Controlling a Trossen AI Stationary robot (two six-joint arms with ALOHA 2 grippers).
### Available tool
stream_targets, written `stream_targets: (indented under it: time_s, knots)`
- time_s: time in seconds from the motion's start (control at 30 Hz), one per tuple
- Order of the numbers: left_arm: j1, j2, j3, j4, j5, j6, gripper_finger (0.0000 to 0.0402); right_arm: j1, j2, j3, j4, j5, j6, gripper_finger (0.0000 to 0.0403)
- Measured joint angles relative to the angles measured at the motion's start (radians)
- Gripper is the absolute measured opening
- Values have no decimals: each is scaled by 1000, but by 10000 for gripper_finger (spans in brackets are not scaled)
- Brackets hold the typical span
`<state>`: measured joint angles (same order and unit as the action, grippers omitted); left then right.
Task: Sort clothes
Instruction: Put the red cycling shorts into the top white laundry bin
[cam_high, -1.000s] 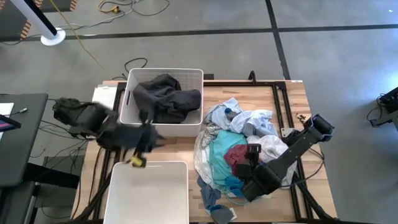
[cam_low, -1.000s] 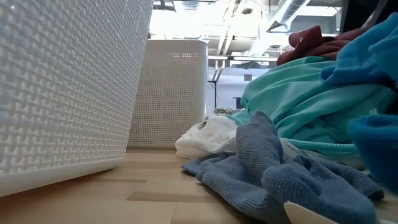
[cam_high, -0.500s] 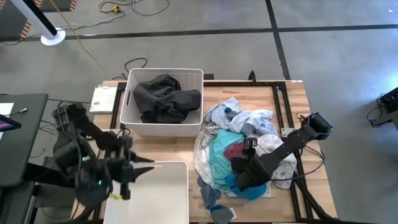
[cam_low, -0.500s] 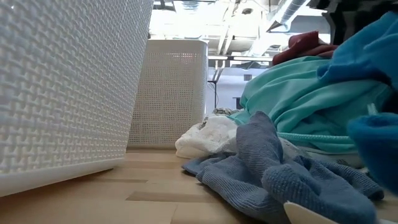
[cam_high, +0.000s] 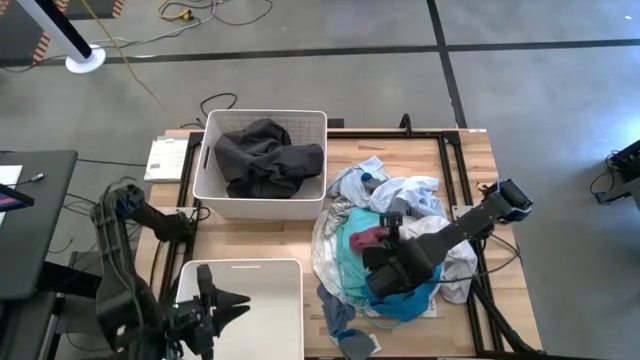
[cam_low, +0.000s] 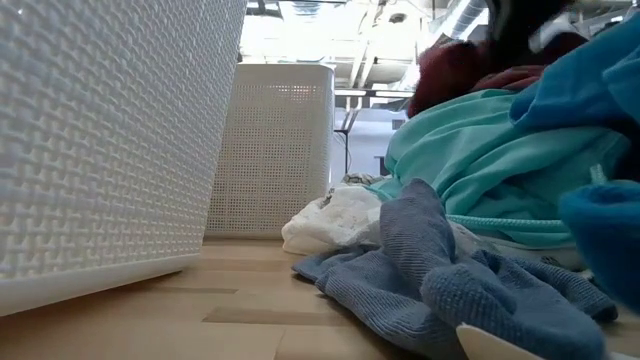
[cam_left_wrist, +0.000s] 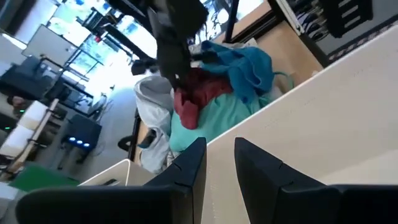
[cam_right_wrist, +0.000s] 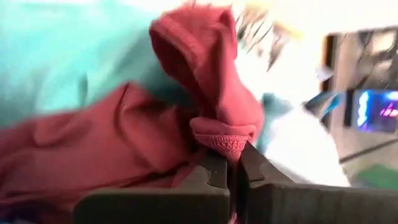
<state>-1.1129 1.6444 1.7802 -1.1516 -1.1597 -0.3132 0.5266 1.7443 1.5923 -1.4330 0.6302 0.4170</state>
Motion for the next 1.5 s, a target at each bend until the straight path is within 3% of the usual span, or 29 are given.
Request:
stream_targets:
  time_s: [0.23,0.47,0.77,0.9,1.1,1.27,1.5]
  knots:
    - [-39,31,0,-46,-89,-93,80,0,0,181,13,164,-133,3]
    - [-98,31,0,-94,-297,-187,80,-40,-1,322,135,391,-354,2]
    - [-99,32,-148,-154,-360,-389,80,-206,-1,445,473,412,-781,1]
    - [-97,32,-221,-132,-366,-443,80,-285,-1,487,655,341,-937,1]
    - [-97,32,-268,-107,-370,-462,80,-388,-1,519,908,97,-1043,1]
    - [-91,32,-279,-96,-371,-465,80,-460,-1,520,1021,-75,-1014,1]
    - [-89,32,-279,-69,-374,-454,80,-566,8,520,970,-209,-861,1]
